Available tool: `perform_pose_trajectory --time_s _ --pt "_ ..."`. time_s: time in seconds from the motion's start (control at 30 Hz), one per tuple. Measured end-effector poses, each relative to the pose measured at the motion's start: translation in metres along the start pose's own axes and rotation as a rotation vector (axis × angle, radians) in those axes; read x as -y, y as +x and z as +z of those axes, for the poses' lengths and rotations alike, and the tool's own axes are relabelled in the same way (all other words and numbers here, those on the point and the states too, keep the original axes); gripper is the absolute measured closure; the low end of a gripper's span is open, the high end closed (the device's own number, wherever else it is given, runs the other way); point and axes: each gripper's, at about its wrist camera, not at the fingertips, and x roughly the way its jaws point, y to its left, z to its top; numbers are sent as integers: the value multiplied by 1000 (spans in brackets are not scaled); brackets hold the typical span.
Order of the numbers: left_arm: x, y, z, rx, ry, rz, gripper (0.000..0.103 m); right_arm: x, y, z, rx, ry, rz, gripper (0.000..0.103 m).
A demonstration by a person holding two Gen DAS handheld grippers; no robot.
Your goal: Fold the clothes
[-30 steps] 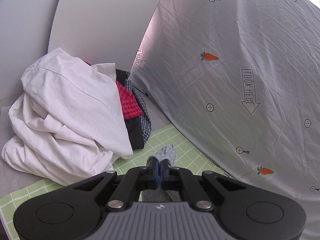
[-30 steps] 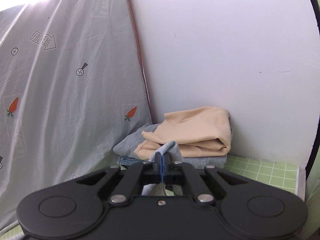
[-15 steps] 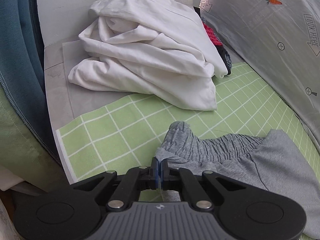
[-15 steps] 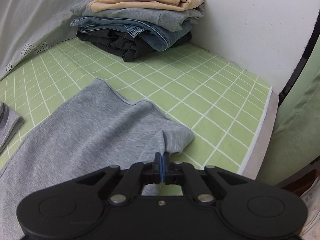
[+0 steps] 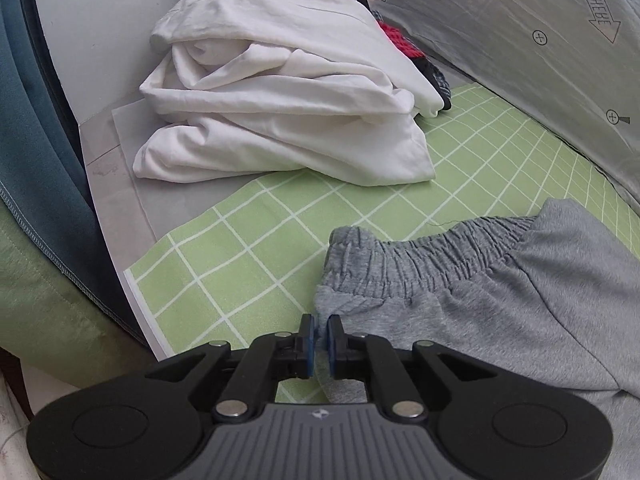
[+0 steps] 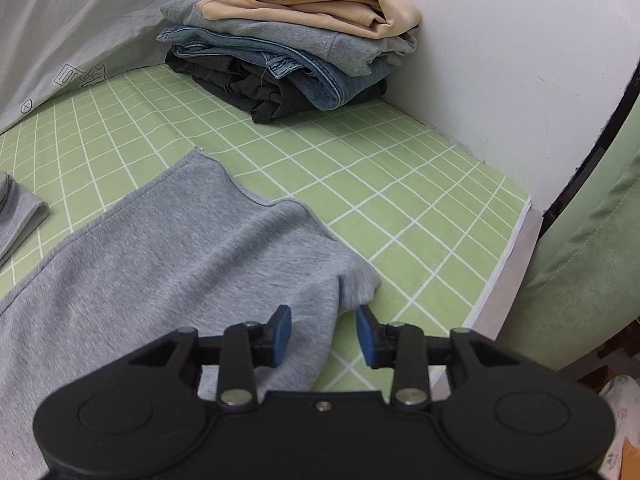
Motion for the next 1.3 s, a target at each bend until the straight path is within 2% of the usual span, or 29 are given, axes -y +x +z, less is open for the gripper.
perform_pose_trajectory --time_s 0.1,0.17,0.2,0.23,0.27,0.3,0.4,0.57,0.7,0.83,0.97,1.07,1.13,1.2,1.3 --pt "1 0 -3 -20 38 9 89 -13 -6 -3 -5 -46 3 58" --pt "-1 1 -5 -42 31 11 79 -23 -14 -4 -4 -77 7 51" --pt "-2 1 -5 -52 20 15 68 -27 -17 -4 -2 -90 8 47" --pt "-3 2 -6 -64 5 23 55 -31 -21 -4 1 -101 9 38" --pt "-4 2 -6 -71 -11 32 50 -35 -26 -5 7 -116 8 29" --pt "-4 2 -7 -70 -27 40 45 -38 -29 -6 11 -130 7 26" --pt "-4 0 -8 -56 -69 57 45 -42 -36 -9 12 -162 20 23" --pt "0 -22 -14 35 -127 125 39 -34 -34 -13 14 -215 71 19" --pt "16 -48 -25 96 -121 133 35 -19 -25 -7 24 -204 107 18" --pt "71 -74 -65 100 -33 72 30 7 -3 7 40 -183 153 17" --pt "134 -100 -110 92 72 0 29 45 23 22 -15 -68 211 20" --pt "194 -111 -152 43 183 -88 28 72 40 29 -111 75 276 30" --pt "231 -113 -182 -7 231 -151 28 83 47 29 -181 156 306 31" --pt "263 -111 -206 -73 260 -203 28 89 53 30 -230 198 376 31" --pt "296 -109 -233 -129 314 -216 28 89 62 31 -279 221 490 33"
